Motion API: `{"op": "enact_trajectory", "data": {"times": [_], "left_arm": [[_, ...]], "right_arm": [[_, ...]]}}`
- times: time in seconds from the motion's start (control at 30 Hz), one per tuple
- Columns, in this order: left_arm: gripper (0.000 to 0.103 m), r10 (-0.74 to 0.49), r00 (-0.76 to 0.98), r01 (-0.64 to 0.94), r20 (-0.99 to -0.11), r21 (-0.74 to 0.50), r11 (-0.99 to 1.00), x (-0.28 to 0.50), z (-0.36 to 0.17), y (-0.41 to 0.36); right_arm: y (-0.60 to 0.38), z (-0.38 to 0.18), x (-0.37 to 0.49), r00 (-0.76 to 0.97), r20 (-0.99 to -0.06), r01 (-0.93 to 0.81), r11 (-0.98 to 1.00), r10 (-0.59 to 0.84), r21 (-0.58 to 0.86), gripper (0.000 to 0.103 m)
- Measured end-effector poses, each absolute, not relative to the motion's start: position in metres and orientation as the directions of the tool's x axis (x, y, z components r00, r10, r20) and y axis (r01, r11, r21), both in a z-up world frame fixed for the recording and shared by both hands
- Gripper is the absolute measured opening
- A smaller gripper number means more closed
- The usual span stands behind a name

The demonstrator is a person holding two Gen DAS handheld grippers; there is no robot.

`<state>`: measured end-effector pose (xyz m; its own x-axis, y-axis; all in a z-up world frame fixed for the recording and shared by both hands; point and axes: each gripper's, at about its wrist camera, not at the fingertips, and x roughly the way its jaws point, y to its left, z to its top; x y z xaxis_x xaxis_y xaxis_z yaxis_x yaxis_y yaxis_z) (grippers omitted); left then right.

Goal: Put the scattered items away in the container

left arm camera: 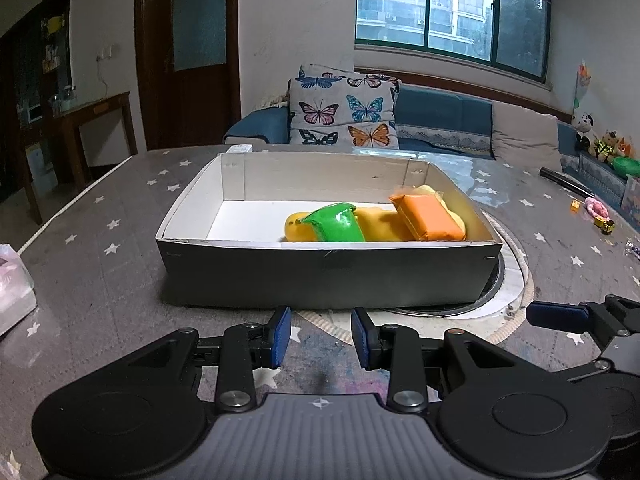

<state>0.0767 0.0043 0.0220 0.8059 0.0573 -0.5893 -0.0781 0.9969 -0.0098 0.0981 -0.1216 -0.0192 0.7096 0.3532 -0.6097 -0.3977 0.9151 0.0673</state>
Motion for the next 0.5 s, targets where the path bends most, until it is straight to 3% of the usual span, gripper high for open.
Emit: {"op": "enact_trajectory", "data": {"times": [0.5], "left_arm": [[0.035, 0.09, 0.823, -0.076, -0.561, 0.049, 0.996, 0.0737, 0.0233, -0.0031]], "right_arm": [[-0.1221, -0.019, 0.0951, 0.711, -0.606, -0.4, 0.914, 0.356, 0.068, 0.103]]}}
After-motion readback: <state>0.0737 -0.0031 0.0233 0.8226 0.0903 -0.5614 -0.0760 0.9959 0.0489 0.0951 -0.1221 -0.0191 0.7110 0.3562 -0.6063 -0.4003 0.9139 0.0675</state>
